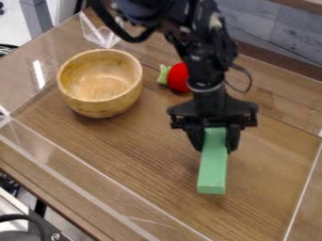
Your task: Remove the green stick from the brown bowl and put it on the table
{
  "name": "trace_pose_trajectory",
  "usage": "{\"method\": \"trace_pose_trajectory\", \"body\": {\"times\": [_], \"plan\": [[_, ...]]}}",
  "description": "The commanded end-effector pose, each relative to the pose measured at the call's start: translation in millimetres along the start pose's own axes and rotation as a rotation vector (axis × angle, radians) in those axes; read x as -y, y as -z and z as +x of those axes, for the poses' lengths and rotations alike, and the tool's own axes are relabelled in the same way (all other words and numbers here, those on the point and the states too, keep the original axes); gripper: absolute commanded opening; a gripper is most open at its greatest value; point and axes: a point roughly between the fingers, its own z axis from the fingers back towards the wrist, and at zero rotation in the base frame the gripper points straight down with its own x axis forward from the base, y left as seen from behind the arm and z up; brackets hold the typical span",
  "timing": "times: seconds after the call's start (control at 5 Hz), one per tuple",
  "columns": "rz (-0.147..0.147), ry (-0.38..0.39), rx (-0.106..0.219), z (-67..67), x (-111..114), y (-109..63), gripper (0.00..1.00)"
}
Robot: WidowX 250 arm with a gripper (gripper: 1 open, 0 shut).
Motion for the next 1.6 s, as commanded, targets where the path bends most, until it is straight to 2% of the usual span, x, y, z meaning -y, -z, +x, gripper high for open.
{"method": "trace_pose_trajectory", "body": {"times": [0.0, 0.2, 0.6, 1.0, 1.4], "plan": [[-0.010, -0.051, 0.042, 3.6, -0.2, -15.6, 0.00], [-0.004, -0.082, 0.045, 0.6, 2.2, -19.2, 0.00], [0.013, -0.130, 0.042, 13.2, 14.8, -11.2, 0.00], [0.025, -0.124, 0.023, 9.5, 9.4, -22.1, 0.00], [0.038, -0.196, 0.024, 7.1, -10.9, -18.9, 0.00]]}}
